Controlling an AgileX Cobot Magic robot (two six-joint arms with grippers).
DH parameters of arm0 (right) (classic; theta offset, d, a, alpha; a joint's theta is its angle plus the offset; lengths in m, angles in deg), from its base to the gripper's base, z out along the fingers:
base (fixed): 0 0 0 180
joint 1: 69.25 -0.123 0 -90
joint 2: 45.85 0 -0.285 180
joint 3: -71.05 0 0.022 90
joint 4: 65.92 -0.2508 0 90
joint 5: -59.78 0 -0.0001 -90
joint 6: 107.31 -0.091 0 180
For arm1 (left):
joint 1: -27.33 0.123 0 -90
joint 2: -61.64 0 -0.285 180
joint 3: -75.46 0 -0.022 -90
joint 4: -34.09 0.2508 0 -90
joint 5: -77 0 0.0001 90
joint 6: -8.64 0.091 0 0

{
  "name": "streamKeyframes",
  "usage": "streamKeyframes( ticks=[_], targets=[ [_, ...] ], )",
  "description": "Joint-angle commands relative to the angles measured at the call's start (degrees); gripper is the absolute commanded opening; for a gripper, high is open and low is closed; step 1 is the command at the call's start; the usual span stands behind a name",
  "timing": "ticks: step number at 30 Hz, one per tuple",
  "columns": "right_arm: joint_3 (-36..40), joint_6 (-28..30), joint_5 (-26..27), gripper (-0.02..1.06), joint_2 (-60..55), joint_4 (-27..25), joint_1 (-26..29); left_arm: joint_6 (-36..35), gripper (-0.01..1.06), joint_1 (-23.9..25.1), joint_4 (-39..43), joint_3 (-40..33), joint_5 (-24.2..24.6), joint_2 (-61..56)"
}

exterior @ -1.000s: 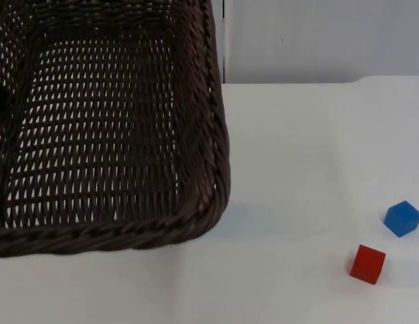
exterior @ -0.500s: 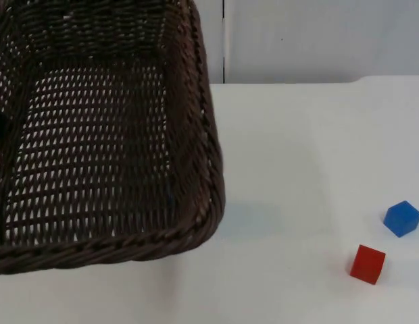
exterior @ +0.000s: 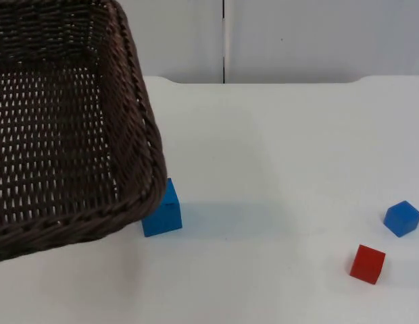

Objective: Pick up the basket with the left hand and place the largest block into the basket with the right hand.

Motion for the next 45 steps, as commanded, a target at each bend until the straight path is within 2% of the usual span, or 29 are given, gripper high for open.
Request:
streamKeyframes(
  ticks=[1,2,6,7,11,13,18,19,20,24,30,33,40,44,45],
  targets=[
    [-1.4,4.2,2.8,1.05,-1.8,-3.6,0.3,-1.0,0.00,1.8,-0.6,-0.1,-0.5,-0.6],
    [-1.4,4.2,2.8,1.05,-1.8,-3.6,0.3,-1.0,0.00,1.8,-0.6,-0.1,-0.5,-0.6],
    [-2.8,12.5,6.5,1.05,-7.3,-10.4,0.3,0.3,0.00,2.0,-1.9,-0.1,-0.9,-0.6],
    [-2.8,12.5,6.5,1.05,-7.3,-10.4,0.3,0.3,0.00,2.0,-1.9,-0.1,-0.9,-0.6],
    [-4.3,19.6,9.5,1.05,-14.6,-16.9,0.3,0.3,0.00,2.0,-2.2,-0.1,-0.9,-0.6],
    [-4.6,21.2,10.1,1.05,-16.8,-18.2,0.3,0.3,0.00,2.0,-2.2,-0.1,-0.9,-0.6],
    [-6.2,29.5,13.2,1.05,-27.5,-23.1,0.3,0.3,0.00,2.0,-2.2,-0.1,-0.9,-0.6],
    [-6.2,29.5,13.2,1.05,-27.5,-23.1,0.3,0.3,0.00,2.0,-2.2,-0.1,-0.9,-0.6],
    [-7.0,33.1,14.0,1.05,-31.6,-25.7,0.3,0.3,0.00,2.0,-2.2,-0.1,-0.9,-0.6],
    [-10.1,39.3,14.3,1.05,-42.0,-31.2,-0.4,0.3,0.00,2.0,-2.3,-0.1,-0.9,-0.6],
    [-14.5,42.0,16.9,1.05,-51.7,-30.9,-4.8,0.3,0.00,2.0,-2.3,-0.1,-0.9,-0.6],
    [-19.8,44.0,20.0,1.05,-59.6,-30.2,-10.6,0.3,0.00,2.0,-2.3,-0.1,-0.9,-0.6],
    [-28.0,45.9,21.6,1.05,-70.9,-27.8,-17.4,0.2,0.00,2.0,-2.3,-0.1,-0.9,-0.6],
    [-32.0,51.8,25.1,1.05,-79.7,-27.8,-20.5,0.2,0.00,2.0,-2.3,-0.1,-0.9,-0.6],
    [-32.0,51.8,25.1,1.05,-79.7,-27.8,-20.5,0.2,0.00,2.0,-2.3,-0.1,-0.9,-0.6]
  ],
)
